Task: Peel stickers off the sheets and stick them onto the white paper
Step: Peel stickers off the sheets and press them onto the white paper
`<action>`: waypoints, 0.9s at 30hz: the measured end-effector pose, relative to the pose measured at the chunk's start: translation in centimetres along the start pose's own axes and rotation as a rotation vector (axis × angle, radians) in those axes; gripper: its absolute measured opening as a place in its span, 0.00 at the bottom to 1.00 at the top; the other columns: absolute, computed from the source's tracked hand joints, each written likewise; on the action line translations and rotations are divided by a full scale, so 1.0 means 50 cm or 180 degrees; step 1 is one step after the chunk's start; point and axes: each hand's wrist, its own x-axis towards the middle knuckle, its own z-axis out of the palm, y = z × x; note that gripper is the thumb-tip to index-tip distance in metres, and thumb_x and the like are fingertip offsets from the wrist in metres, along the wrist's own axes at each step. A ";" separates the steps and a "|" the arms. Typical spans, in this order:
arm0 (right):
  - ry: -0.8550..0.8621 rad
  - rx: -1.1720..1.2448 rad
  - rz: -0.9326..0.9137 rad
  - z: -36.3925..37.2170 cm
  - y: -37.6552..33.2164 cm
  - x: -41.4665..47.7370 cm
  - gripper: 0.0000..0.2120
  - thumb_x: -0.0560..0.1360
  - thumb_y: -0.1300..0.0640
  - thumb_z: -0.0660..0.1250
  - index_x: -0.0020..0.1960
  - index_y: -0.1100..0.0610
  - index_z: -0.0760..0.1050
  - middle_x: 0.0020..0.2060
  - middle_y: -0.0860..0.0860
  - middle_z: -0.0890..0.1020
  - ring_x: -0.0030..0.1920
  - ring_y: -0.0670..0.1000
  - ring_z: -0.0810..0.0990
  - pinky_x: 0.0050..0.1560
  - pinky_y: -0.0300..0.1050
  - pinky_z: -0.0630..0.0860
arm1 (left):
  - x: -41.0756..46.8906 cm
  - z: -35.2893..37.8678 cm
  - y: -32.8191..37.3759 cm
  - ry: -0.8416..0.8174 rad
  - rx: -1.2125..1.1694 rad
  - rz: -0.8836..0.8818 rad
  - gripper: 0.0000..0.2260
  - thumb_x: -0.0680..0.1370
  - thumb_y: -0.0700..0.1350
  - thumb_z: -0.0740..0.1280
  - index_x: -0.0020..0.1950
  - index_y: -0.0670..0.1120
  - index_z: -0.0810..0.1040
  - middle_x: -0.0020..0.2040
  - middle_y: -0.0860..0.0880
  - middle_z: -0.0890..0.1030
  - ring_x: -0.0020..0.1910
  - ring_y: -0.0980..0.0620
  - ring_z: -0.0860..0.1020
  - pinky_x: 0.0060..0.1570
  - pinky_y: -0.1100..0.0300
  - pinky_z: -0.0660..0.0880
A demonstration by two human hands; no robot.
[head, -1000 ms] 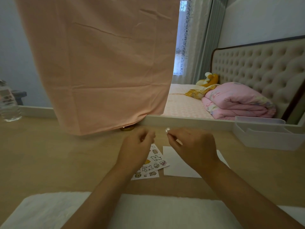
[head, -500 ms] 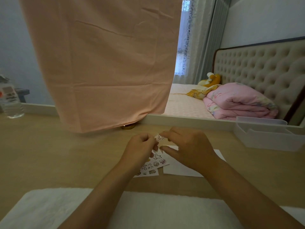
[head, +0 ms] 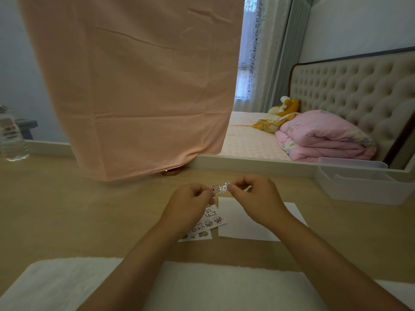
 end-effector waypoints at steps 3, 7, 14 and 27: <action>0.0108 0.0055 0.0148 -0.005 0.009 0.005 0.06 0.75 0.52 0.72 0.40 0.48 0.84 0.35 0.43 0.83 0.36 0.40 0.80 0.38 0.38 0.74 | 0.024 0.008 0.015 -0.0268 -0.0037 -0.0305 0.12 0.81 0.48 0.61 0.44 0.53 0.83 0.44 0.55 0.86 0.48 0.48 0.83 0.43 0.53 0.79; 0.0270 0.0392 0.0658 -0.032 0.028 0.021 0.09 0.76 0.54 0.72 0.37 0.52 0.83 0.28 0.44 0.80 0.27 0.43 0.75 0.35 0.38 0.71 | 0.065 0.023 0.015 -0.0330 0.0400 -0.0008 0.12 0.81 0.45 0.62 0.62 0.54 0.79 0.50 0.58 0.82 0.46 0.57 0.81 0.40 0.64 0.75; -0.0207 0.0307 0.1291 -0.014 0.057 0.035 0.11 0.72 0.53 0.77 0.33 0.55 0.81 0.29 0.46 0.81 0.26 0.42 0.74 0.33 0.37 0.72 | 0.090 0.052 -0.064 -0.0612 0.2137 0.1021 0.22 0.75 0.61 0.69 0.68 0.58 0.77 0.66 0.59 0.74 0.65 0.56 0.66 0.64 0.57 0.65; -0.0334 -0.0643 0.1468 0.024 0.056 0.041 0.13 0.72 0.46 0.76 0.36 0.55 0.85 0.37 0.47 0.85 0.42 0.47 0.82 0.50 0.51 0.81 | 0.089 0.059 -0.092 -0.0146 0.1766 0.1070 0.23 0.69 0.65 0.72 0.60 0.56 0.80 0.59 0.60 0.76 0.61 0.57 0.69 0.62 0.58 0.64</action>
